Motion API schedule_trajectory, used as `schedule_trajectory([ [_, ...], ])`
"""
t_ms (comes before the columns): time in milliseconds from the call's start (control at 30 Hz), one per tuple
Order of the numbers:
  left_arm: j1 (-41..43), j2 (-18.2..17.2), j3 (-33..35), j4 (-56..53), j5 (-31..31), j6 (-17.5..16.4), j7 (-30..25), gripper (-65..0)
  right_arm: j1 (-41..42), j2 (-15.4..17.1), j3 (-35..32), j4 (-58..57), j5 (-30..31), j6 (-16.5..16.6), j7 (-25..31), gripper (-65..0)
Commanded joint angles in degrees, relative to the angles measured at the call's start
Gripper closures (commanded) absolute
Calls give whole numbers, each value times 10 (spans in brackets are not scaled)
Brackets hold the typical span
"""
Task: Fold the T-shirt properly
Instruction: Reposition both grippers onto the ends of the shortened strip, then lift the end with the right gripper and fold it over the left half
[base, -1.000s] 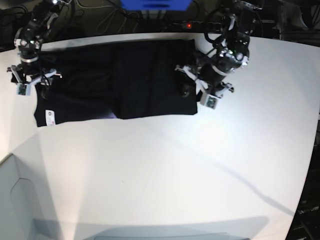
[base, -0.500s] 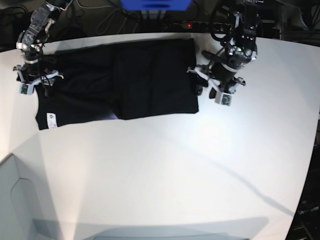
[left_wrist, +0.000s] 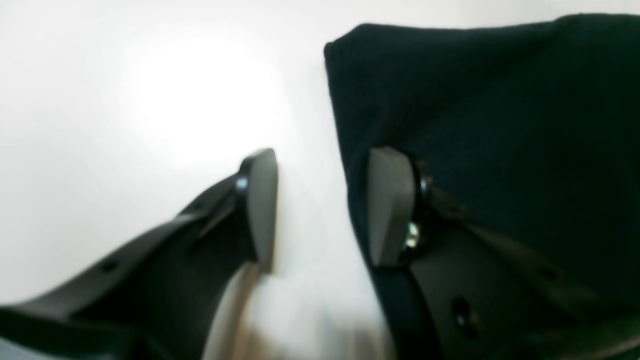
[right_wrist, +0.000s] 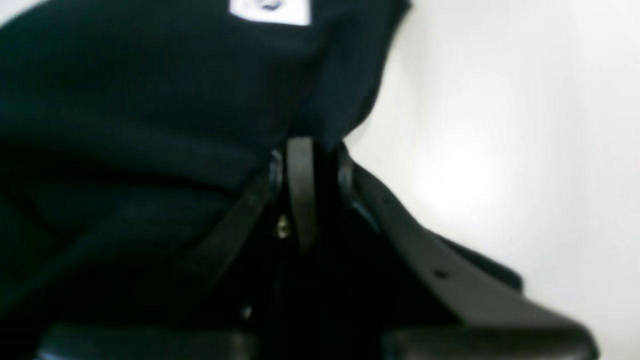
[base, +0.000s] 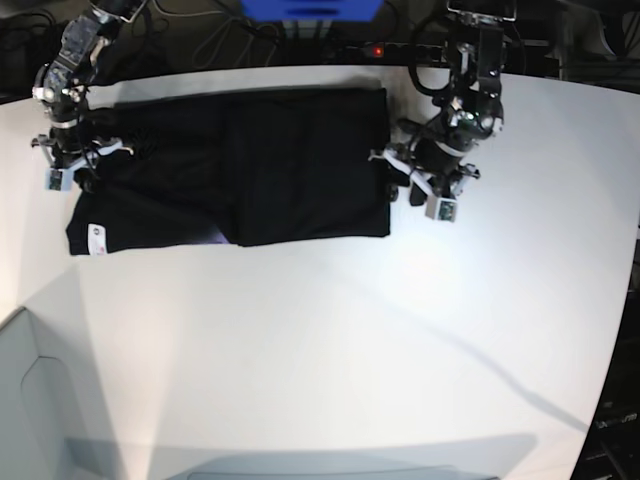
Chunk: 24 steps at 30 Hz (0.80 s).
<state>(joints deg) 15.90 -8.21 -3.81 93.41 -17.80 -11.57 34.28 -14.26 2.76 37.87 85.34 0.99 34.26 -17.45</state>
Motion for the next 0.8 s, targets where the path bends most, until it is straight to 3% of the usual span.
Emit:
schedule_trajectory([
  [0,1,3,2,1,3,6,18,-288,-5,-10,1,24,-7,28,-11,0],
  [133,2,10,-2,2,3,6,21,-288,-6,-32,-3,100,-7,57,-11,0],
  [433,4,7,-2,2,3,6,23,-288,-15,-112,-27,262,-6,57,-12,0],
  [767,3,6,-2,2,6,8,24,-288,-108,-112,-279,313,-6,57,-9,0],
])
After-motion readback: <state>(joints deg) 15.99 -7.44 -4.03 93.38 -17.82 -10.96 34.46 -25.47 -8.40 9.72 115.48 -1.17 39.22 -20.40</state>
